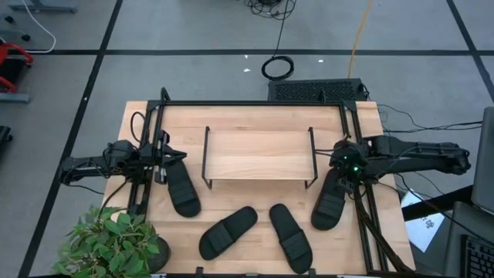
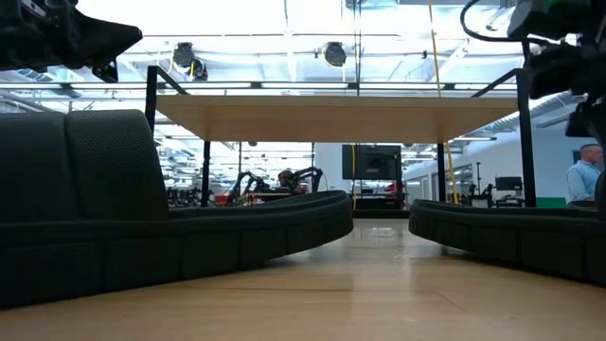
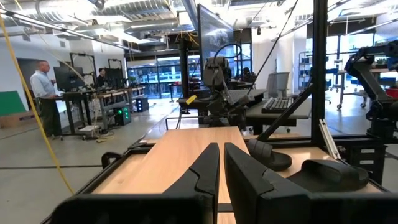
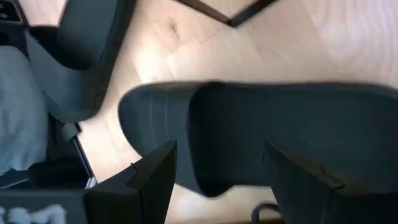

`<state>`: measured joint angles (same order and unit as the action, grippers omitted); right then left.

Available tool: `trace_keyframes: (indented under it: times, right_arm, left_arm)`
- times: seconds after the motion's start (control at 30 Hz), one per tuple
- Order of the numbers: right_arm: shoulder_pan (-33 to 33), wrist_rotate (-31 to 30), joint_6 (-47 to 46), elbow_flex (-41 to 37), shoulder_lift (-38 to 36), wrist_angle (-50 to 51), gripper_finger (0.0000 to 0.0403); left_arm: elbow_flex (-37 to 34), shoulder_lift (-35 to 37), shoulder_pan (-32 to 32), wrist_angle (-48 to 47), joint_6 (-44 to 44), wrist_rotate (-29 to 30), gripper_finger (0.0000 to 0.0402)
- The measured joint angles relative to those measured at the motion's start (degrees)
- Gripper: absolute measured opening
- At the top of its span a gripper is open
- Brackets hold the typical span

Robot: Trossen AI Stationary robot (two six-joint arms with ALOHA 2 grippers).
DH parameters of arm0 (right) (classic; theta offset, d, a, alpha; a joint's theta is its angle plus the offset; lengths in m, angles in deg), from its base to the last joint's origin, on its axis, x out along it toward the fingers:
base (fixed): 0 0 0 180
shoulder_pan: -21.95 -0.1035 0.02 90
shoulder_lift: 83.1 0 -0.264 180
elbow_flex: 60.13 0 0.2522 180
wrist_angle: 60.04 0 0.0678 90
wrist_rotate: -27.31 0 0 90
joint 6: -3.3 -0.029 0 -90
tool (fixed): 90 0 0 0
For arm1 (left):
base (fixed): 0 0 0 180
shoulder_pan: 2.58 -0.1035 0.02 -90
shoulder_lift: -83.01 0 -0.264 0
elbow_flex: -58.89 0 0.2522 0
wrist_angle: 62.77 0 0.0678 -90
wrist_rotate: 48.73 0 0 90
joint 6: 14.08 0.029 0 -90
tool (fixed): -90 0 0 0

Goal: Pick and place slides into the shelf
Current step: Put the right black slide on the shelf

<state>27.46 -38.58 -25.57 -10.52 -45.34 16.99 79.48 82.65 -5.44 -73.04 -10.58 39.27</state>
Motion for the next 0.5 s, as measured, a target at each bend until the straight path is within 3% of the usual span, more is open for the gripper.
trace_keyframes:
  times: [0.5]
  right_arm:
    - [-2.57, 4.68, -1.93, -5.6, 0.17, -5.98, 0.0228]
  left_arm:
    - [0.0, 0.0, 0.0, 0.04, 0.02, 0.02, 0.0033]
